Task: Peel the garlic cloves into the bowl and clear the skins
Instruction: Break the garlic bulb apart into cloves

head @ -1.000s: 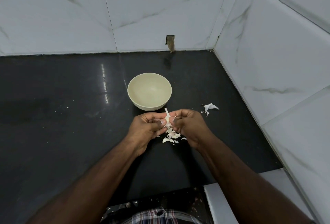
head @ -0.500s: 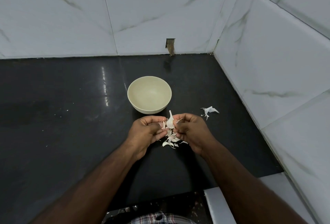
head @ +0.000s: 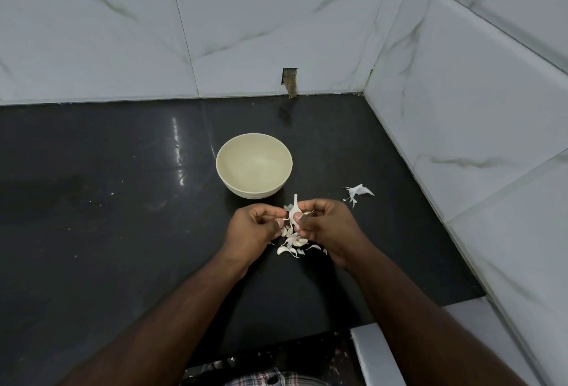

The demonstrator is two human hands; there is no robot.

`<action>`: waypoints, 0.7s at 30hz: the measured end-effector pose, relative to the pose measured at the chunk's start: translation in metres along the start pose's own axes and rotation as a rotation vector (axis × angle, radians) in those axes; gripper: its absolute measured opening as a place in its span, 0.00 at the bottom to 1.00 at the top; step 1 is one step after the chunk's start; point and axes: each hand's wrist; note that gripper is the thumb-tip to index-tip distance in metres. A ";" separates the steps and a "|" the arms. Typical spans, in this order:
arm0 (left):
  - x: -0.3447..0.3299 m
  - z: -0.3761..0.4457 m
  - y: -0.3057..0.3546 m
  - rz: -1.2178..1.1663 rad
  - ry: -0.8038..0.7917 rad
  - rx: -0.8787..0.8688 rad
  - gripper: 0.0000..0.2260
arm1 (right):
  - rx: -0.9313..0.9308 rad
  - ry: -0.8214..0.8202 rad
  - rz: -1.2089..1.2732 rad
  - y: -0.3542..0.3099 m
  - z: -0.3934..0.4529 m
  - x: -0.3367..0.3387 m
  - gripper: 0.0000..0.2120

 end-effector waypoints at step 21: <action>0.000 -0.007 0.014 -0.126 -0.036 0.050 0.06 | -0.004 0.014 0.052 -0.008 -0.004 -0.002 0.09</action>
Point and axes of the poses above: each hand's wrist, its own z-axis towards the middle knuckle, its own x-axis out of the back of the hand, y = z × x, and after that the axes turned 13 degrees about y, right-handed
